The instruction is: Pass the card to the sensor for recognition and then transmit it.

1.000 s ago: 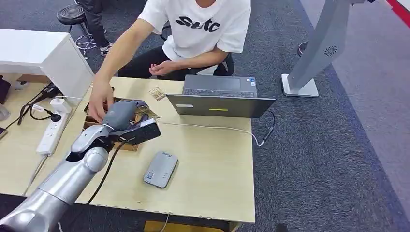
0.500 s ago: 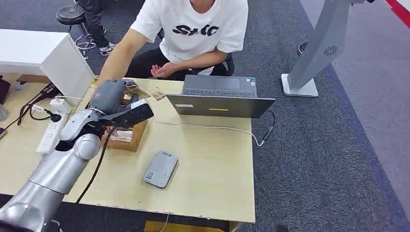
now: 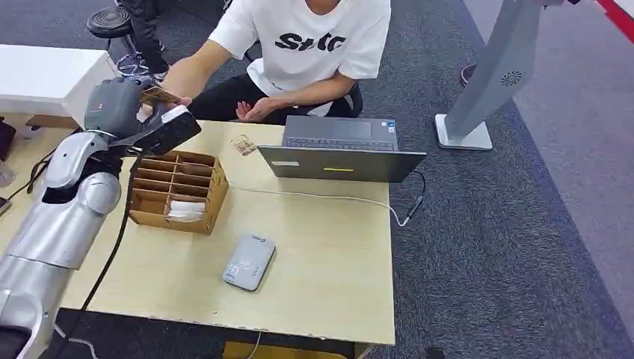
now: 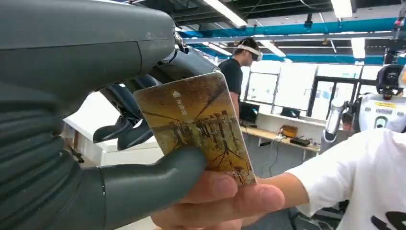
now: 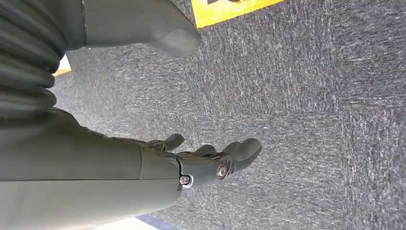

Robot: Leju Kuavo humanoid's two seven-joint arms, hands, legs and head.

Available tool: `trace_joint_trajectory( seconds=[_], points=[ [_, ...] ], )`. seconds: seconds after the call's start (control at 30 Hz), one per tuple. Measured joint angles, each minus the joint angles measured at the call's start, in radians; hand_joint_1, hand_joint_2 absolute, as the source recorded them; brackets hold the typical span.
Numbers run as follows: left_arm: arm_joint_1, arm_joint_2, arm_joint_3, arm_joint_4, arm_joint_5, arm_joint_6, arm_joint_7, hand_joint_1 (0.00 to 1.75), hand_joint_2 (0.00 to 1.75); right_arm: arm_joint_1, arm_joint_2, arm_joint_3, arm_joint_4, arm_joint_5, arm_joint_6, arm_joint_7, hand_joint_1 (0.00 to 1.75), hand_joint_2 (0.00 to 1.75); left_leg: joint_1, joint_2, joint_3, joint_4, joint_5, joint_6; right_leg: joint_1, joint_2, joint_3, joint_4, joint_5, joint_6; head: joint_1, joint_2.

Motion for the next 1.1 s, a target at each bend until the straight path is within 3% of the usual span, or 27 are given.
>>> trace_joint_trajectory(
  seconds=[0.3,0.4,0.6,0.63,0.67,0.83,1.1],
  points=[
    [-0.035,-0.005,0.042,0.071,-0.048,0.010,0.015,1.75,1.75,-0.002,0.000,0.000,0.000,0.010,0.000,0.002,0.00,1.75,0.000,0.002,0.000,0.000,0.000,0.000,0.000,0.002,-0.001,0.000,0.000,0.000,0.000,0.000],
    [-0.045,-0.005,0.050,0.095,-0.127,0.044,0.033,1.75,1.75,-0.003,0.000,0.000,0.000,0.021,0.000,0.005,0.00,1.75,0.000,0.003,-0.001,0.000,0.000,0.000,0.000,0.003,-0.002,0.000,0.000,0.000,0.000,0.000],
    [-0.060,-0.018,0.050,0.143,-0.198,0.050,0.051,1.75,1.75,-0.009,0.001,0.000,0.000,0.031,0.000,0.014,0.00,1.75,0.000,0.005,-0.003,0.000,-0.001,0.000,0.000,0.006,-0.005,0.000,0.000,0.000,0.000,0.000],
    [-0.063,-0.022,0.050,0.152,-0.203,0.050,0.051,0.77,1.75,-0.010,0.001,0.000,0.000,0.032,0.000,0.014,0.00,1.75,0.000,0.005,-0.003,0.000,-0.001,0.000,0.000,0.006,-0.005,0.000,0.000,0.000,0.000,0.000],
    [-0.066,-0.028,0.050,0.162,-0.209,0.053,0.048,0.00,1.75,-0.010,0.001,0.000,0.000,0.032,0.000,0.014,0.00,1.75,0.000,0.005,-0.004,0.000,-0.001,0.000,0.000,0.007,-0.006,0.000,0.000,0.000,0.000,0.000],
    [-0.069,-0.047,0.061,0.186,-0.225,0.087,0.045,0.00,1.75,-0.012,0.001,-0.001,0.000,0.035,0.000,0.014,0.00,1.75,0.000,0.004,-0.004,0.000,-0.001,0.000,0.000,0.005,-0.006,0.000,0.000,0.000,0.000,0.000],
    [-0.064,-0.071,0.078,0.192,-0.222,0.091,0.010,0.00,1.75,-0.012,0.001,-0.007,0.000,0.036,0.000,0.011,0.00,1.75,0.000,0.003,-0.004,0.000,0.000,0.000,0.000,0.004,-0.005,0.000,0.001,0.000,0.000,0.000]
  ],
)
